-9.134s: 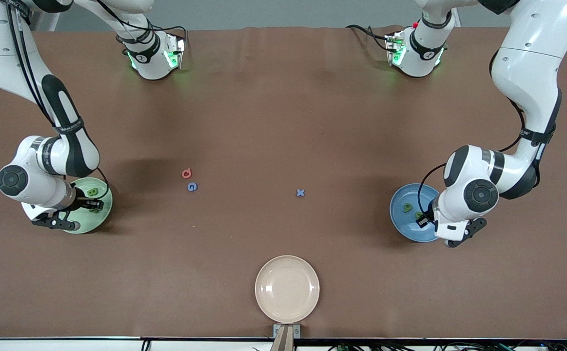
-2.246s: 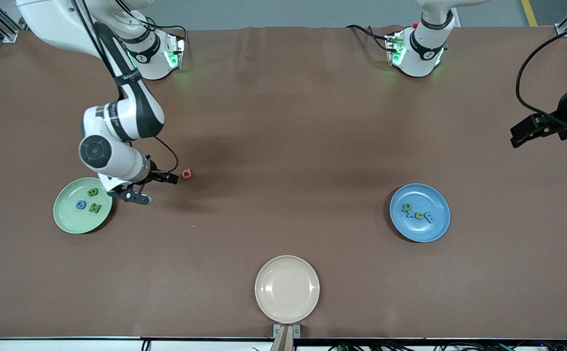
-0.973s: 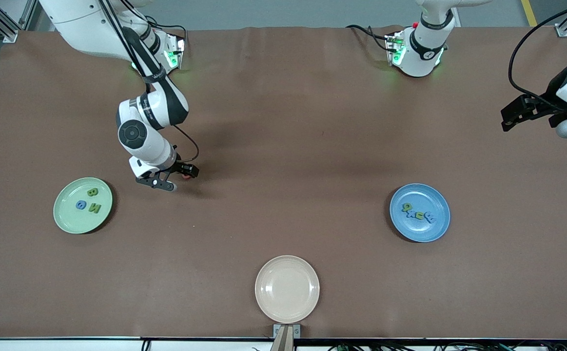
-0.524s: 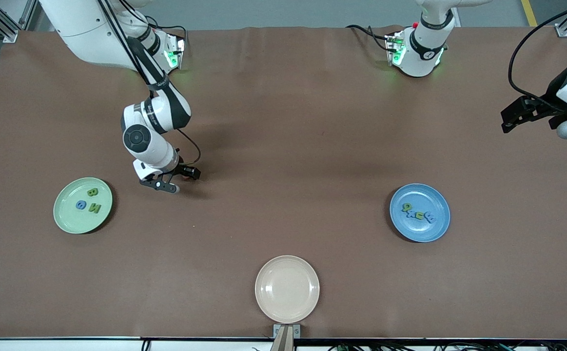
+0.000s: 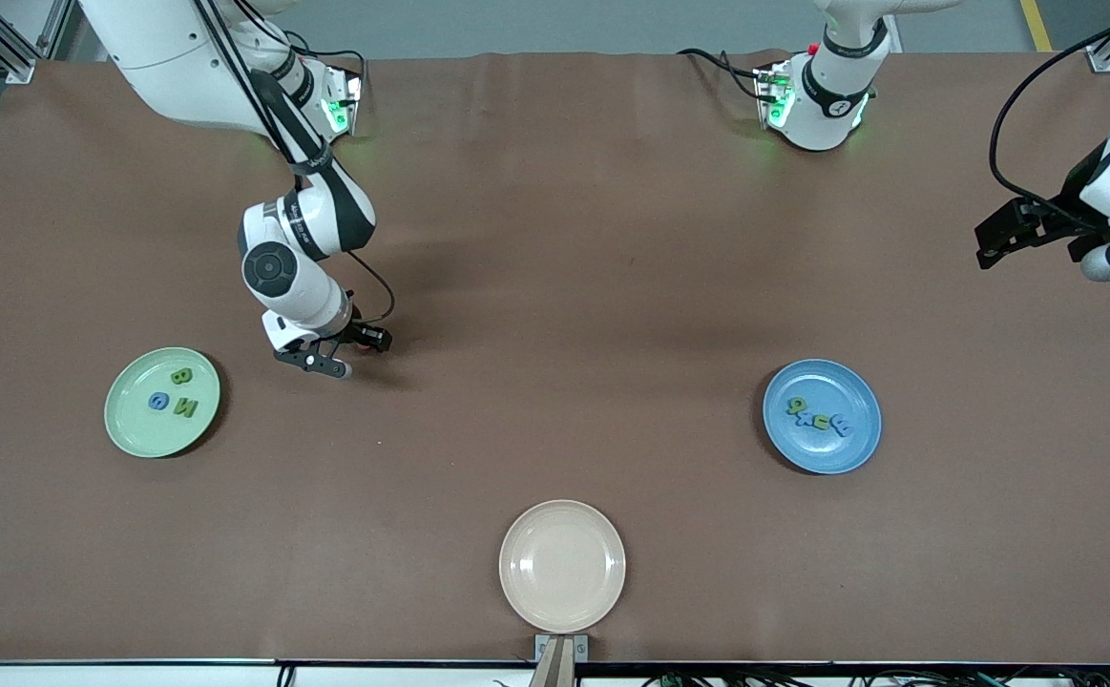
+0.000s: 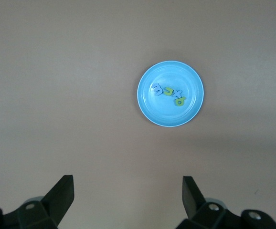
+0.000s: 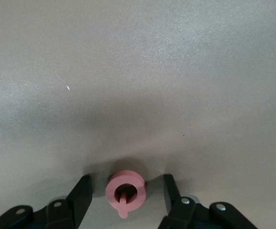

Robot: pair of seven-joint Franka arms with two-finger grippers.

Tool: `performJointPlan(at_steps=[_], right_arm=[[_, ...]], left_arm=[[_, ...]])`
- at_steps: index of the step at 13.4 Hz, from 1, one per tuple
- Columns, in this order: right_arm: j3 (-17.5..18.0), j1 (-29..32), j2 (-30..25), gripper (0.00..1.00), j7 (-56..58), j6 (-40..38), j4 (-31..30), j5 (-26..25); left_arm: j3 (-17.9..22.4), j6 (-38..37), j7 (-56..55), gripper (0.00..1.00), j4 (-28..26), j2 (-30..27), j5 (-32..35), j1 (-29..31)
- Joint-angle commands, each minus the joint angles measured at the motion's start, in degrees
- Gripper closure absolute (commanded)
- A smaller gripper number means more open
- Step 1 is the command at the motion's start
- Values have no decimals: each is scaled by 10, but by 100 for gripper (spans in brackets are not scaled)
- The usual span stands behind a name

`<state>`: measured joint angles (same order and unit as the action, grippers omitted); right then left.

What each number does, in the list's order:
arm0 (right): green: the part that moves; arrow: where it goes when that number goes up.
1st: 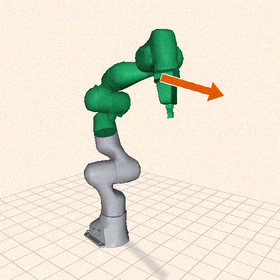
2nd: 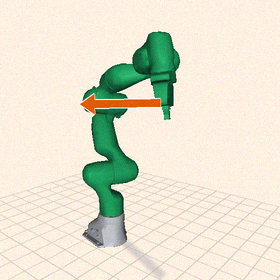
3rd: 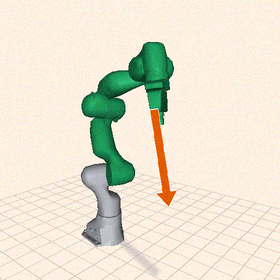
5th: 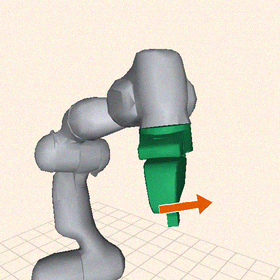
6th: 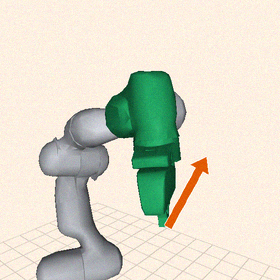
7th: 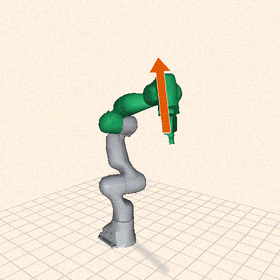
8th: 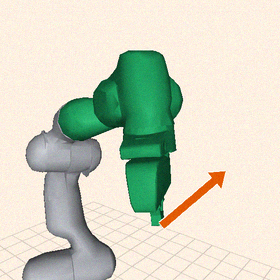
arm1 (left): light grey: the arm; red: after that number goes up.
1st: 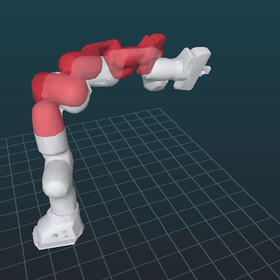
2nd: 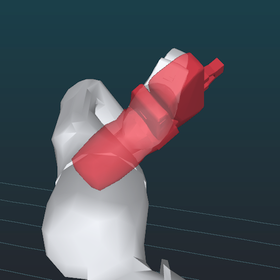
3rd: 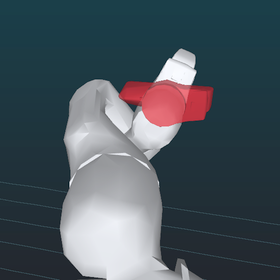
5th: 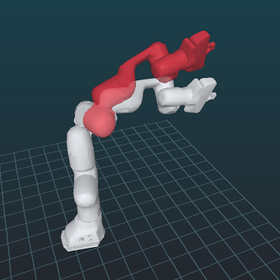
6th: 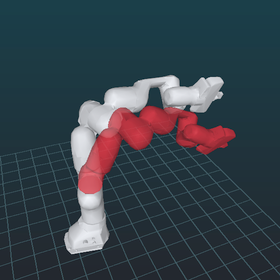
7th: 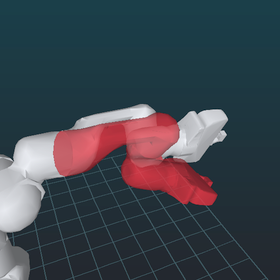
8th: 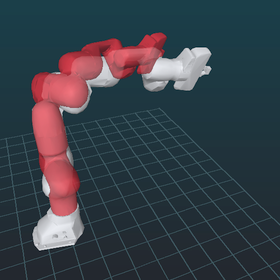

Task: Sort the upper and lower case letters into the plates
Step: 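Grasp the pink Q with the right gripper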

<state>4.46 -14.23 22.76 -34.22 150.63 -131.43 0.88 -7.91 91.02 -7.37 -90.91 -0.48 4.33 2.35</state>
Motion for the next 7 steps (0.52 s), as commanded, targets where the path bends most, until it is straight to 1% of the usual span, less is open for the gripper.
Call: performJointPlan(at_steps=[1,3,5,7], right_arm=[[-4,-9,-2,45,-10,2,-8,5],[-4,-9,-2,55,-10,2,-7,5],[-4,-9,-2,68,-10,2,-7,5],[-4,-9,-3,78,-10,1,-7,5]], left_arm=[[2,8,10,0,-4,-6,-10,0],[2,14,10,0,-4,-7,-10,0],[2,25,10,0,-5,-6,-10,1],[2,40,10,0,-6,-1,-10,0]])
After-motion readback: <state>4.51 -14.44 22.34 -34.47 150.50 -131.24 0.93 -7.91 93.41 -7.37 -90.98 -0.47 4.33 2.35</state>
